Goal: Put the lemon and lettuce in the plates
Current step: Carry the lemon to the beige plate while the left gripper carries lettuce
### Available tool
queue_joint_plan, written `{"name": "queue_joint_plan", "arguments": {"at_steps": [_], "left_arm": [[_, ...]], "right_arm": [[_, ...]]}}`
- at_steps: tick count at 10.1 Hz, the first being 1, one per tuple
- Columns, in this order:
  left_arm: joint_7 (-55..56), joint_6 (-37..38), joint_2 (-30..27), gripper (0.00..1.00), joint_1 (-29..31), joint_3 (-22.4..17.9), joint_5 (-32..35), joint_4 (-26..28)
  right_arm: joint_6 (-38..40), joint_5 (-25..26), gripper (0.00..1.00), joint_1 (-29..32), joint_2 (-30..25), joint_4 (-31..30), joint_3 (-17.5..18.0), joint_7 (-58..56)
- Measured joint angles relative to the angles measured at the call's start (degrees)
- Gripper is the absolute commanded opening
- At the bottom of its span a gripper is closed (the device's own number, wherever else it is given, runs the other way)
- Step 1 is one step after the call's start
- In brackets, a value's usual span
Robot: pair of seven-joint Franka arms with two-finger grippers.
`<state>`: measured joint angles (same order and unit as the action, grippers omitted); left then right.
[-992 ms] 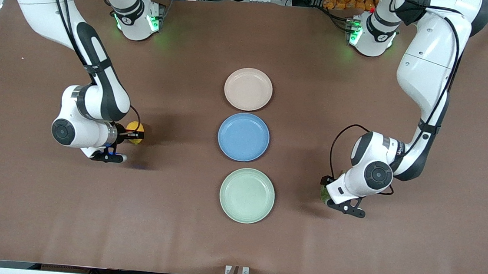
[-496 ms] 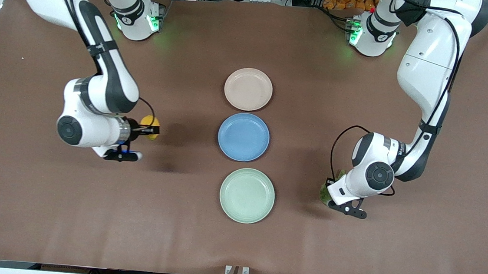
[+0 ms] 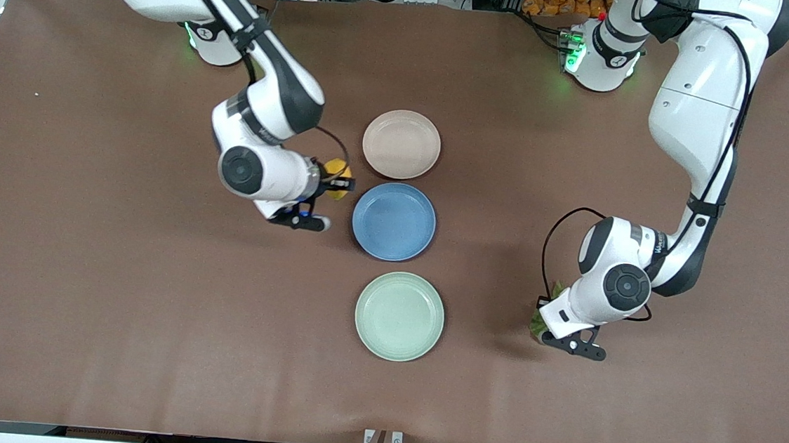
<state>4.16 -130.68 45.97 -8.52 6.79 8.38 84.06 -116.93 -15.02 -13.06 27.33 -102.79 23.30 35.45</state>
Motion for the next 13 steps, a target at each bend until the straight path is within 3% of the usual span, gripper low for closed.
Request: {"name": "queue_joint_plan", "arguments": {"at_steps": [5, 8, 10, 11, 12, 13], "left_arm": [[2.1, 0.0, -5.4, 0.0, -0.9, 4.0, -1.7, -1.2], [5.7, -4.7, -5.2, 0.0, -2.5, 6.3, -1.8, -1.8], [10.3, -9.7, -4.1, 0.0, -5.4, 6.4, -1.8, -1.8], [11.6, -11.9, -3.3, 0.0, -6.7, 6.4, -1.8, -1.8], [12.3, -14.3, -2.4, 0.0, -7.7, 6.4, -1.8, -1.8], [13.2, -16.9, -1.6, 0.0, -8.3, 6.4, -1.8, -1.8]], "right_arm": [[-4.5, -0.1, 0.0, -9.5, 3.5, -0.6, 0.7, 11.9], [-7.7, -0.1, 0.0, -11.6, 6.3, -0.8, 0.7, 14.1], [-7.9, -0.1, 0.21, -11.8, 6.7, -1.2, 0.7, 14.2], [-7.9, -0.1, 0.55, -12.0, 6.8, -1.4, 0.7, 14.5], [-7.9, -0.1, 0.83, -12.4, 6.9, -1.4, 0.7, 15.1], [-7.9, -0.2, 1.0, -12.7, 7.1, -1.4, 0.7, 16.6]]}}
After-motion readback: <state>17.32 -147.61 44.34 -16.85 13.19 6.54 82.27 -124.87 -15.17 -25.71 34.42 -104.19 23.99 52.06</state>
